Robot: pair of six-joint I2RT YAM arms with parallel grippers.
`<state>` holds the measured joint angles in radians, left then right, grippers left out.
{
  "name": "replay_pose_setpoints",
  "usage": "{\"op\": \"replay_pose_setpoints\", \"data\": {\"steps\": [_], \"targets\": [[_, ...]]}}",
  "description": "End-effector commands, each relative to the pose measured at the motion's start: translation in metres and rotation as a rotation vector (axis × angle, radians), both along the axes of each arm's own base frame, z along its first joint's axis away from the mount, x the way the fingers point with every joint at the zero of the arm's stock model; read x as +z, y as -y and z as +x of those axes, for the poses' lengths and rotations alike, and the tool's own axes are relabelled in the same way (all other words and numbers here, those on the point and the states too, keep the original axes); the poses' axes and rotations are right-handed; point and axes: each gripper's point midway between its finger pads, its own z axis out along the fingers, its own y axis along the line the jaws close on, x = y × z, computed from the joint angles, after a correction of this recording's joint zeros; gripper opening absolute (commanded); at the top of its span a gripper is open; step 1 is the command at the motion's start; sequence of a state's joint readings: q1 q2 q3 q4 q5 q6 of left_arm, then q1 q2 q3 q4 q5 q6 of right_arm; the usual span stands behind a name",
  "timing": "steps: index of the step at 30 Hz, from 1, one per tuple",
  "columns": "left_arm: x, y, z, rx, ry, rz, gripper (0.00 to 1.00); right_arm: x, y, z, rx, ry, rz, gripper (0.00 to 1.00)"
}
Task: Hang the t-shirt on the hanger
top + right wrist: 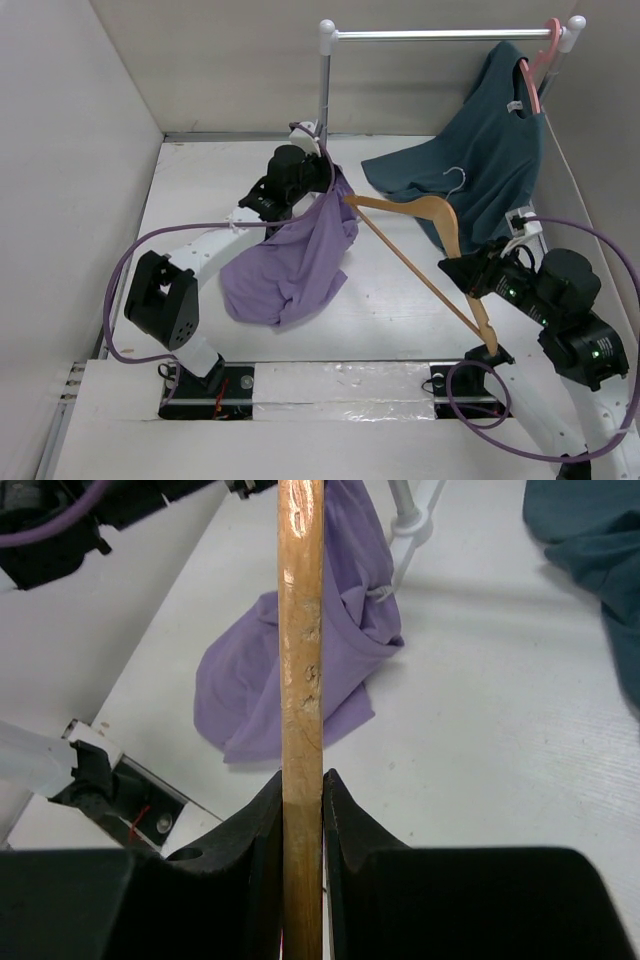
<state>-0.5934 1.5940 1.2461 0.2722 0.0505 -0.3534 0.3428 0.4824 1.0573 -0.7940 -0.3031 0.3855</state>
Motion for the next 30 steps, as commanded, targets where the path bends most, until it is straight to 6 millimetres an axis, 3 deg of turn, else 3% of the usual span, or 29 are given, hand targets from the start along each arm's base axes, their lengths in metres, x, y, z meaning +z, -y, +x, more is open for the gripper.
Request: {"op": "replay_pose_setpoints", "data": {"steps": [1, 9, 14, 18, 22, 23, 26, 27, 28, 30], "targets": [[0.062, -0.001, -0.009, -0.026, 0.127, -0.101, 0.00, 0.013, -0.011, 0.006, 0.046, 0.053, 0.032, 0.00], [0.054, 0.013, -0.036, -0.085, 0.102, -0.109, 0.00, 0.016, -0.024, 0.023, 0.083, 0.067, 0.058, 0.00], [0.058, 0.011, -0.047, -0.103, 0.093, -0.136, 0.00, 0.020, -0.039, 0.035, 0.127, 0.078, 0.089, 0.00], [0.061, 0.001, -0.051, -0.069, 0.093, -0.138, 0.00, 0.031, -0.039, 0.047, 0.091, 0.117, 0.082, 0.00], [0.083, 0.000, -0.067, -0.106, 0.107, -0.208, 0.00, 0.030, -0.058, 0.059, 0.120, 0.125, 0.127, 0.00], [0.099, -0.005, -0.074, -0.106, 0.134, -0.243, 0.00, 0.027, -0.062, 0.063, 0.113, 0.116, 0.125, 0.00], [0.119, -0.022, -0.087, -0.064, 0.163, -0.298, 0.00, 0.025, -0.073, 0.085, 0.002, 0.135, 0.135, 0.00], [0.126, -0.026, -0.091, -0.065, 0.176, -0.311, 0.00, 0.033, -0.083, 0.076, 0.045, 0.154, 0.154, 0.00], [0.131, -0.029, -0.095, -0.061, 0.181, -0.327, 0.00, 0.037, -0.084, 0.091, -0.039, 0.178, 0.160, 0.00], [0.150, -0.040, -0.107, -0.052, 0.218, -0.364, 0.00, 0.042, -0.110, 0.083, -0.023, 0.206, 0.156, 0.00]]}}
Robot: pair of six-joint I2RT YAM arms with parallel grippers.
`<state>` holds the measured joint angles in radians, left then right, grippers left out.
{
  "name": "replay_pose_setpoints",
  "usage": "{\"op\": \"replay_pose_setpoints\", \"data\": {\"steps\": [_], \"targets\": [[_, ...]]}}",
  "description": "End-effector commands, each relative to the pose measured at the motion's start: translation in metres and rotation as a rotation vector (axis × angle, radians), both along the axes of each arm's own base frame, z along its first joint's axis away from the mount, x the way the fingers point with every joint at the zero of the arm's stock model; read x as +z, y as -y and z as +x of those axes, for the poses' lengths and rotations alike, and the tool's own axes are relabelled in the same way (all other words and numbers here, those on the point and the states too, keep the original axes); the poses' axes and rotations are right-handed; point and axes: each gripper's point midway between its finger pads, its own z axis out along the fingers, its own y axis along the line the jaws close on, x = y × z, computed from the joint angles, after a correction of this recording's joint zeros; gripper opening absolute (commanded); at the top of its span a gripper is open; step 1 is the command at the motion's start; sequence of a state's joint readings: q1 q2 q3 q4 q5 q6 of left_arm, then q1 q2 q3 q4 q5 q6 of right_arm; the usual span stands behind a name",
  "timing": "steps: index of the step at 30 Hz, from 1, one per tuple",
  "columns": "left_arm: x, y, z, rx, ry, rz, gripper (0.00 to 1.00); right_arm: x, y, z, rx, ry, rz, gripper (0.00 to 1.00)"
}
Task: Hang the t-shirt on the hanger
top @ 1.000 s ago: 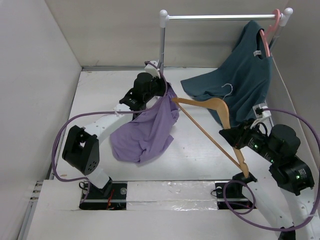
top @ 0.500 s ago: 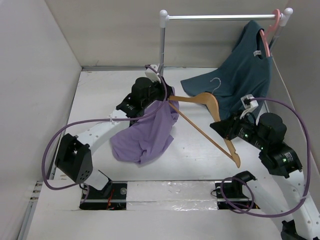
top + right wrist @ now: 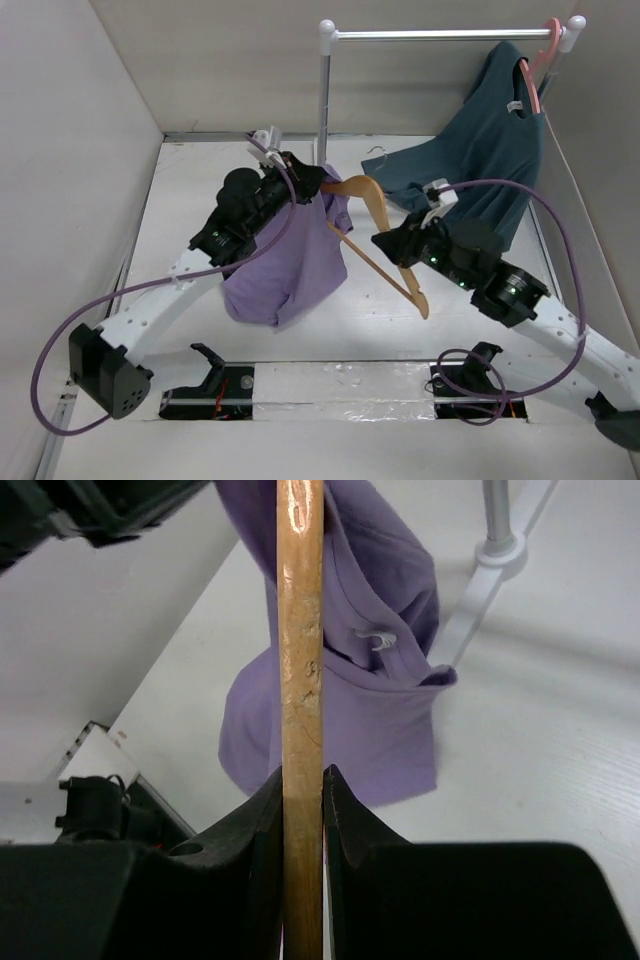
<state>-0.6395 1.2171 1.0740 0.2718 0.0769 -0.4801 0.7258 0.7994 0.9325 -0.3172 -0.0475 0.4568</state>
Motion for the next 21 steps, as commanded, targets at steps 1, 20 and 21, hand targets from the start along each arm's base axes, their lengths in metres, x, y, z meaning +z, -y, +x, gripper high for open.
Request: {"op": "replay_pose_setpoints", "data": {"steps": [1, 20, 21], "targets": [[0.065, -0.024, -0.019, 0.049, 0.122, -0.147, 0.00, 0.067, -0.009, 0.026, -0.217, 0.211, 0.146, 0.00], [0.134, -0.105, -0.044, 0.328, 0.266, -0.250, 0.00, 0.134, -0.021, -0.020, -0.417, 0.401, 0.275, 0.00], [0.143, -0.106, -0.046, 0.322, 0.286, -0.264, 0.00, 0.133, -0.026, -0.024, -0.382, 0.401, 0.266, 0.00]]}}
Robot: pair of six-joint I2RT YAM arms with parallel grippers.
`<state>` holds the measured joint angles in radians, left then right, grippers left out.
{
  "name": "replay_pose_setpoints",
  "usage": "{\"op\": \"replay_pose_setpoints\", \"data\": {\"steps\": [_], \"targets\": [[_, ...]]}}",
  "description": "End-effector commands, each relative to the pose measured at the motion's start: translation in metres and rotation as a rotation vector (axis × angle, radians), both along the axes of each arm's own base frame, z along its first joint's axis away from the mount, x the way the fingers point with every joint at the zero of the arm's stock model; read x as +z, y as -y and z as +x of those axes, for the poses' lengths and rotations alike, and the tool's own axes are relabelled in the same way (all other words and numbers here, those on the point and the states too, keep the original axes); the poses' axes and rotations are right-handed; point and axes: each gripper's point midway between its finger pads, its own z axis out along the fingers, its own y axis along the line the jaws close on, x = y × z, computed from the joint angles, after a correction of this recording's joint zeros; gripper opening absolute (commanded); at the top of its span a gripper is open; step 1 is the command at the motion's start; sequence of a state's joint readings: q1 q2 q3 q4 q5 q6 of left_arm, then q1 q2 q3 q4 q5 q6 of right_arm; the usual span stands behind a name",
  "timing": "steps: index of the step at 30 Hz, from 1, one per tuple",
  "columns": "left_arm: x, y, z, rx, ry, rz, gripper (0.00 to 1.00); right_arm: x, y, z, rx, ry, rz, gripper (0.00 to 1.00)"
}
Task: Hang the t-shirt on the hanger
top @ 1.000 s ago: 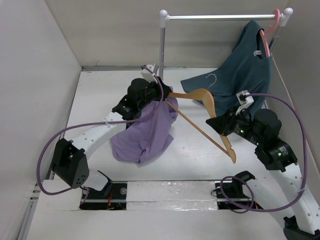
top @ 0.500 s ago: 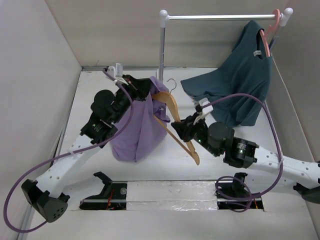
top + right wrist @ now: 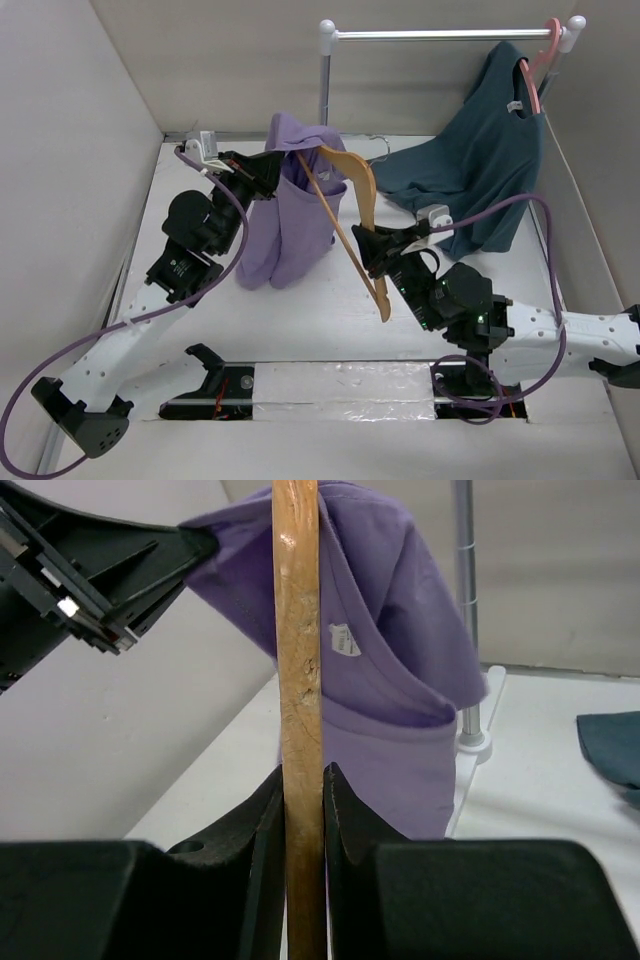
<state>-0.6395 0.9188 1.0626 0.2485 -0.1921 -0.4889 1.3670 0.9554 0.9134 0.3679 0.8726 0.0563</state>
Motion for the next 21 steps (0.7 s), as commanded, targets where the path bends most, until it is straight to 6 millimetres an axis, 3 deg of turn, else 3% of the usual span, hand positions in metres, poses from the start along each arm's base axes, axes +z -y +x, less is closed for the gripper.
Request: {"op": "replay_pose_setpoints", "data": {"steps": [1, 3, 5, 6, 7, 9, 10, 12, 14, 15, 16, 17, 19, 21], "targets": [[0.054, -0.015, -0.011, 0.033, 0.133, -0.077, 0.00, 0.033, 0.012, -0.010, 0.008, -0.012, 0.102, 0.00], [0.065, -0.007, -0.012, -0.006, 0.155, -0.067, 0.00, 0.027, 0.007, -0.022, 0.056, -0.047, 0.095, 0.00], [0.059, 0.011, -0.018, -0.102, 0.156, -0.050, 0.00, 0.032, 0.018, -0.019, 0.023, -0.041, 0.152, 0.00], [0.045, 0.022, -0.019, -0.159, 0.136, -0.056, 0.00, 0.039, 0.025, -0.019, 0.012, -0.024, 0.181, 0.00], [0.045, 0.039, -0.032, -0.277, 0.171, -0.051, 0.00, 0.046, 0.036, -0.010, -0.044, 0.015, 0.195, 0.00], [0.025, 0.057, -0.034, -0.366, 0.131, -0.047, 0.00, 0.047, 0.032, 0.007, -0.089, 0.058, 0.161, 0.00], [0.020, 0.067, -0.043, -0.443, 0.139, -0.022, 0.00, 0.056, 0.036, 0.021, -0.114, 0.087, 0.174, 0.00], [0.009, 0.077, -0.046, -0.498, 0.123, -0.002, 0.00, 0.054, 0.028, 0.035, -0.136, 0.111, 0.165, 0.00], [0.000, 0.079, -0.048, -0.514, 0.116, 0.046, 0.00, 0.061, 0.035, 0.042, -0.176, 0.179, 0.220, 0.00], [0.000, 0.078, -0.049, -0.511, 0.122, 0.061, 0.07, 0.062, 0.034, 0.041, -0.171, 0.202, 0.225, 0.00], [-0.003, 0.078, -0.050, -0.516, 0.118, 0.087, 0.29, 0.062, 0.029, 0.038, -0.138, 0.206, 0.229, 0.00], [-0.002, 0.076, -0.051, -0.509, 0.146, 0.123, 0.41, 0.064, 0.031, 0.039, -0.132, 0.206, 0.237, 0.00], [-0.003, 0.073, -0.049, -0.486, 0.149, 0.172, 0.60, 0.068, 0.035, 0.034, -0.097, 0.214, 0.262, 0.00], [0.002, 0.058, -0.040, -0.380, 0.173, 0.186, 0.64, 0.064, 0.034, 0.032, -0.039, 0.201, 0.270, 0.00]]}}
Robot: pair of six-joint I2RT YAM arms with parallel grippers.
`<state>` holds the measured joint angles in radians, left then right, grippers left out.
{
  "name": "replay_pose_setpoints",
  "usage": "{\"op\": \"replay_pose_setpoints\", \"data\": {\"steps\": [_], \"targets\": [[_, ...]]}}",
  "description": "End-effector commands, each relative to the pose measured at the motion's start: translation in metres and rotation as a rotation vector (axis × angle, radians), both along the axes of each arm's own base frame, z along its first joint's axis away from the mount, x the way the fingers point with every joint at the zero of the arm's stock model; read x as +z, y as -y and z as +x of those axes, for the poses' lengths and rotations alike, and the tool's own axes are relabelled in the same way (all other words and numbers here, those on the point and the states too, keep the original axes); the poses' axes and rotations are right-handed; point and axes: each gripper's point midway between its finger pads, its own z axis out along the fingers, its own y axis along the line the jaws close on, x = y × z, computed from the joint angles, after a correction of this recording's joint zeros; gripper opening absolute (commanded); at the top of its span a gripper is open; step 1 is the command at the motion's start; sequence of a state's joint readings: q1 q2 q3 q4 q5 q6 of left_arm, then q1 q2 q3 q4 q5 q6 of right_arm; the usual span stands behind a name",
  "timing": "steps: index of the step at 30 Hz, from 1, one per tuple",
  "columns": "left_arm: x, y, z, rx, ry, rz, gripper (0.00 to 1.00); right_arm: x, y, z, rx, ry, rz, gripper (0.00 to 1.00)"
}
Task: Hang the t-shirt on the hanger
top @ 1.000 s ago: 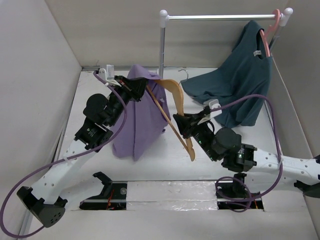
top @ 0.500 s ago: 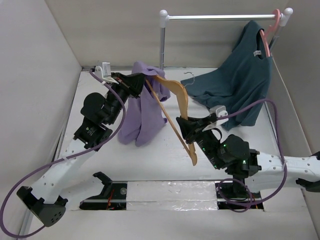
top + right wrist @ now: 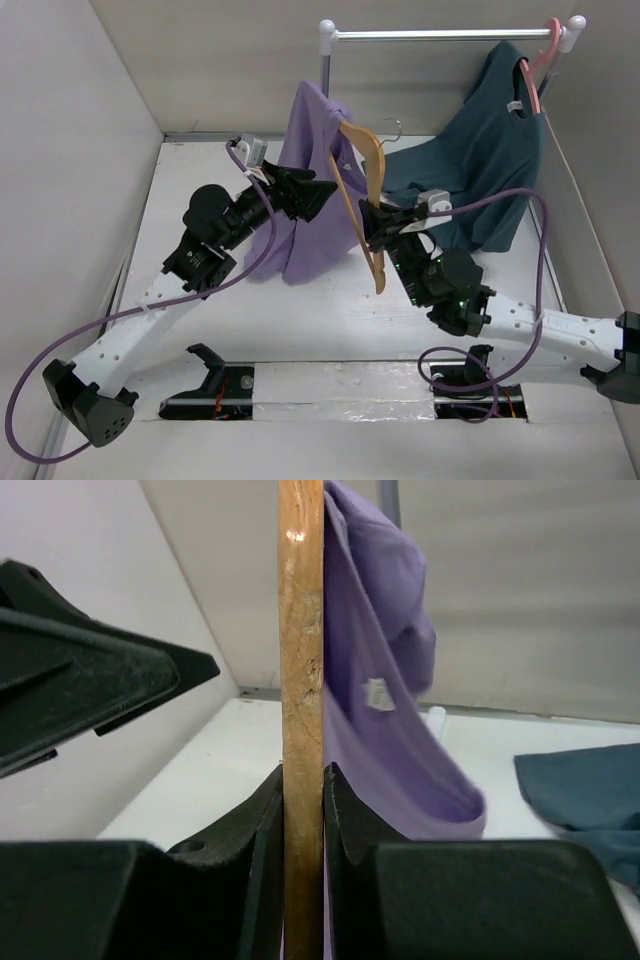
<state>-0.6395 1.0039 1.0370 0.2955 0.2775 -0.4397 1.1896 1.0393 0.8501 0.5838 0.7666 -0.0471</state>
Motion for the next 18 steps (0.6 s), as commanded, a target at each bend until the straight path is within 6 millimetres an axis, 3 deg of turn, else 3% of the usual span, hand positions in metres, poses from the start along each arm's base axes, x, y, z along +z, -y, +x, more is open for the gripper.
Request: {"op": "replay_pose_setpoints", "data": {"steps": [1, 3, 4, 7, 8, 10, 11, 13, 15, 16, 18], "targets": [[0.037, -0.026, -0.004, 0.108, 0.152, -0.029, 0.64, 0.073, 0.030, -0.017, 0.095, 0.118, 0.301, 0.00], [0.048, -0.050, -0.003, 0.218, 0.164, -0.118, 0.66, 0.081, 0.044, -0.021, 0.107, 0.131, 0.323, 0.00], [0.045, -0.068, 0.010, 0.338, 0.142, -0.159, 0.67, 0.077, 0.042, -0.024, 0.143, 0.115, 0.307, 0.00], [0.040, -0.078, 0.032, 0.432, 0.112, -0.159, 0.65, 0.085, 0.056, -0.034, 0.203, 0.130, 0.309, 0.00], [0.026, -0.077, 0.054, 0.445, 0.089, -0.115, 0.64, 0.086, 0.059, -0.037, 0.214, 0.130, 0.307, 0.00], [0.029, -0.059, 0.064, 0.330, 0.091, -0.071, 0.63, 0.088, 0.069, -0.045, 0.238, 0.116, 0.317, 0.00], [0.014, -0.054, 0.083, 0.322, 0.071, -0.033, 0.63, 0.089, 0.072, -0.048, 0.249, 0.131, 0.315, 0.00], [0.022, -0.036, 0.082, 0.228, 0.143, -0.015, 0.65, 0.092, 0.081, -0.052, 0.249, 0.149, 0.326, 0.00], [0.015, -0.020, 0.088, 0.162, 0.156, 0.018, 0.66, 0.089, 0.086, -0.052, 0.246, 0.147, 0.312, 0.00], [0.025, -0.016, 0.085, 0.129, 0.187, 0.018, 0.66, 0.091, 0.088, -0.055, 0.259, 0.151, 0.320, 0.00], [0.022, -0.006, 0.089, 0.104, 0.206, 0.045, 0.66, 0.089, 0.088, -0.056, 0.270, 0.157, 0.305, 0.00]]}}
